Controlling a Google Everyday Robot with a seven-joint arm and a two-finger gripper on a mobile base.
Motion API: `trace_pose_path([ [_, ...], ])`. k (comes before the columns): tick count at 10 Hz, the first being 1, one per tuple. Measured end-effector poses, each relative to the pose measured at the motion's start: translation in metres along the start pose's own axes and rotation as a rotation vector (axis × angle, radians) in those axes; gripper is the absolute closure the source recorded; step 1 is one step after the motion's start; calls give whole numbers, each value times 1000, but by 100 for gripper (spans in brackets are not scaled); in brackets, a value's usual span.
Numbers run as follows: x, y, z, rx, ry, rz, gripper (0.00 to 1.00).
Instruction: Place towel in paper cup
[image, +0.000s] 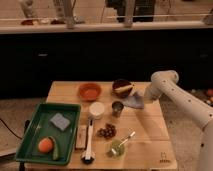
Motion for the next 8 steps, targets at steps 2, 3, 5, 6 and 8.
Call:
trace_pose_path([
  [2,-2,-1,-11,37,-7,4,20],
  [3,-4,-1,-13,49,-10,4,20],
  [5,-9,-4,-14,58,-12,2,20],
  [6,-14,-8,-11,59,-14,3,20],
  [8,-20,-14,-5,52,-12,8,20],
])
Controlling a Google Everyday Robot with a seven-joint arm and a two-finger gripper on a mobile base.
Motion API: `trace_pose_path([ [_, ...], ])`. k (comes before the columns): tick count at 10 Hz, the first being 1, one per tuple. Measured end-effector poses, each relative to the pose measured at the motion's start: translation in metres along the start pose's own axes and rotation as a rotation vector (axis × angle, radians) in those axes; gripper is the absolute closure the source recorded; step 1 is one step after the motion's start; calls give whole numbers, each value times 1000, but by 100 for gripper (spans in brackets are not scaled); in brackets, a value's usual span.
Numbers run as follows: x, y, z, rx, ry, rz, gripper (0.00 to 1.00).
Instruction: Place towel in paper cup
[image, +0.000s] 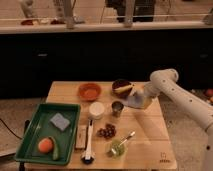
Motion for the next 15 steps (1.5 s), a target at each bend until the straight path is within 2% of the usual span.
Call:
trace_pose_path([
  [3,-9,-8,15,-15,9,6,20],
  [5,-6,-10,28,-36,26,12,21],
  [6,-6,-11,33,-43,32,12,24],
  [7,-7,-11,37,-49,35,11,31],
  [8,-4,-11,42,-57,40,10,45],
  [9,-3,-11,44,-61,42,10,52],
  [12,0,-10,48,-72,44,6,84],
  [14,1,-9,47,-72,45,-5,99],
  [15,1,-12,39,-54,43,-10,100],
])
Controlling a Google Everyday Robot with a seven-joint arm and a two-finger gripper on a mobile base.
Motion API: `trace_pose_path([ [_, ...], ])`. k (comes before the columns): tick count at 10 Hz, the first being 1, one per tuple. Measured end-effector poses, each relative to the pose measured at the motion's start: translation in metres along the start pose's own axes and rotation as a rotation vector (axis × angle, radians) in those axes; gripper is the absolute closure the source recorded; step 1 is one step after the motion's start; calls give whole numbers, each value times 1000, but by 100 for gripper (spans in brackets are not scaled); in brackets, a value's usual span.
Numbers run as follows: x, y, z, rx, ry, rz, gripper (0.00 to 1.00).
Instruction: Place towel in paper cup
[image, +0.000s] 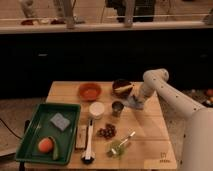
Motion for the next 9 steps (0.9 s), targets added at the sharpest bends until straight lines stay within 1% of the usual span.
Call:
trace_pose_path([
  [2,-1,-4,-17,29,-2,-3,100],
  [3,0,-10,-35,57,-5,-2,100],
  [5,2,-16,-58,94,-10,0,100],
  [6,1,-20,-74,120,-15,-1,100],
  [9,-1,-29,-115,174,-28,-12,100],
])
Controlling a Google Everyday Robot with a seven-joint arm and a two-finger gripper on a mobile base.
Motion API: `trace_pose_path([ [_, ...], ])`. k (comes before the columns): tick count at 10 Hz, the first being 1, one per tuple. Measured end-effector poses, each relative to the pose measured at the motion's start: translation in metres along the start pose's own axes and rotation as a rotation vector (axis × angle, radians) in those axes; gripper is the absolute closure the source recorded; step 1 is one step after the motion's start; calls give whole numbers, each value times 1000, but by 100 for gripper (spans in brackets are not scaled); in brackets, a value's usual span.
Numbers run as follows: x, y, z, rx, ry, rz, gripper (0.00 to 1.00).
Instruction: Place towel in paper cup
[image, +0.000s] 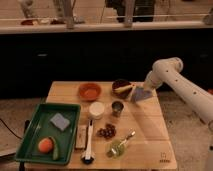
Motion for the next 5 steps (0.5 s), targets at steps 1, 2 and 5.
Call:
trace_pose_path([
  [1,-3,-5,-12,17,-9,-8,100],
  [2,-5,-7,-19,26,-17,-15,100],
  [5,-16,-11,-44,55,-56,-48,100],
])
